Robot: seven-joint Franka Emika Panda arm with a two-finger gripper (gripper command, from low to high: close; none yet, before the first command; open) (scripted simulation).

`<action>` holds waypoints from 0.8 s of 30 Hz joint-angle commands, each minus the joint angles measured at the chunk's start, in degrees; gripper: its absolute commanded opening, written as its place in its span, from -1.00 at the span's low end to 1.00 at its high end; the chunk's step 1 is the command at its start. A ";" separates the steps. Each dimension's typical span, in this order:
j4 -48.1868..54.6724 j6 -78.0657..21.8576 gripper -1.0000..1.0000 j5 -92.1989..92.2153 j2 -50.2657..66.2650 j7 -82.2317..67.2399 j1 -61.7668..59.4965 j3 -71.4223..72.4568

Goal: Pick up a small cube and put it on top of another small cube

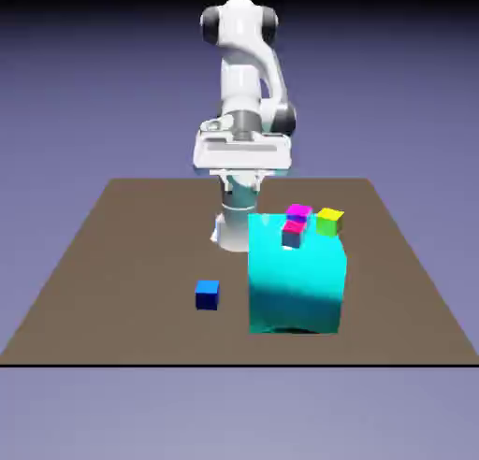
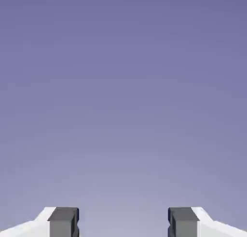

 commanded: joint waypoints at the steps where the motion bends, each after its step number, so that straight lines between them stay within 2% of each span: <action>1: 0.83 -2.50 0.00 1.69 1.99 0.35 -0.89 -0.54; 24: 19.78 -59.81 0.00 40.42 47.67 8.50 -21.43 -12.94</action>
